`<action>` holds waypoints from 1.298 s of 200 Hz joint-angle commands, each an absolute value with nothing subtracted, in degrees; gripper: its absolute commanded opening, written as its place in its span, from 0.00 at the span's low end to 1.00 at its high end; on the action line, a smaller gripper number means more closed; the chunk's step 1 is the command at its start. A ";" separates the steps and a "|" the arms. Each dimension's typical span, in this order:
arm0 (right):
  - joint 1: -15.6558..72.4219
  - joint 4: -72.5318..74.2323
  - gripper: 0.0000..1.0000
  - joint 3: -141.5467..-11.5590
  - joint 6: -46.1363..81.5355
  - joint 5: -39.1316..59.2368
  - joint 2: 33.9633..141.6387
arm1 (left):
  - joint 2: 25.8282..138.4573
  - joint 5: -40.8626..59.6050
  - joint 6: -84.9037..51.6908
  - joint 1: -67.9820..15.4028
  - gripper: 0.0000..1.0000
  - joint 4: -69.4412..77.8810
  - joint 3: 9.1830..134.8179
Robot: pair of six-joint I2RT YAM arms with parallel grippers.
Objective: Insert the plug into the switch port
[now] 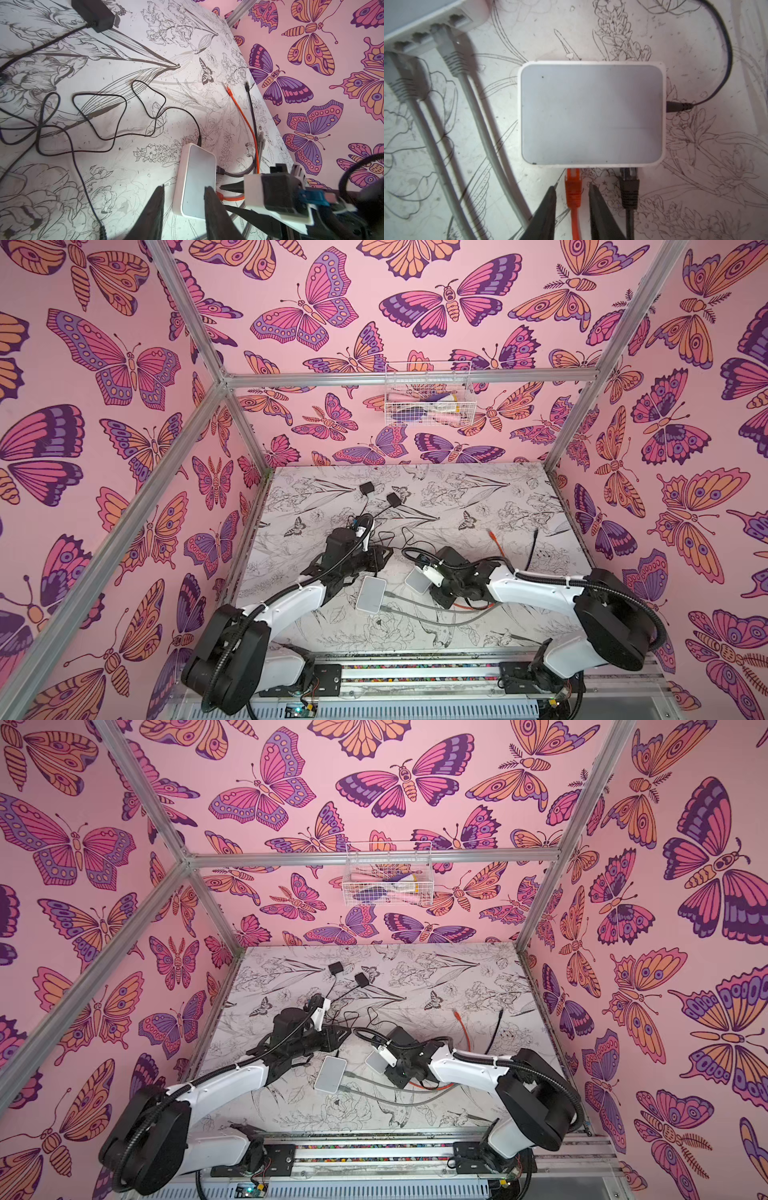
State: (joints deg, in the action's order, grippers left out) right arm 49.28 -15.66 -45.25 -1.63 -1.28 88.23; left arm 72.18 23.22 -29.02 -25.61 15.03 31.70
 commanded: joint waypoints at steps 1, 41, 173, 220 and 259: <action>49.66 -17.93 0.29 -47.31 -0.44 -2.09 89.39 | 68.91 21.80 -28.68 -25.05 0.36 12.50 29.99; 49.66 -19.87 0.21 -49.56 -0.13 -2.62 93.31 | 66.58 21.56 -28.48 -24.66 0.36 11.44 29.09; 42.66 -27.77 0.07 -76.04 -13.70 -8.22 110.31 | 61.01 19.55 -26.83 -23.12 0.36 5.90 30.05; 41.57 -30.42 0.31 -83.50 -14.38 -4.51 113.35 | 58.49 16.57 -25.11 -22.88 0.37 2.69 29.95; 41.54 -25.67 0.35 -79.63 -12.63 -3.80 109.23 | 56.78 12.55 -21.71 -22.85 0.45 -2.87 32.55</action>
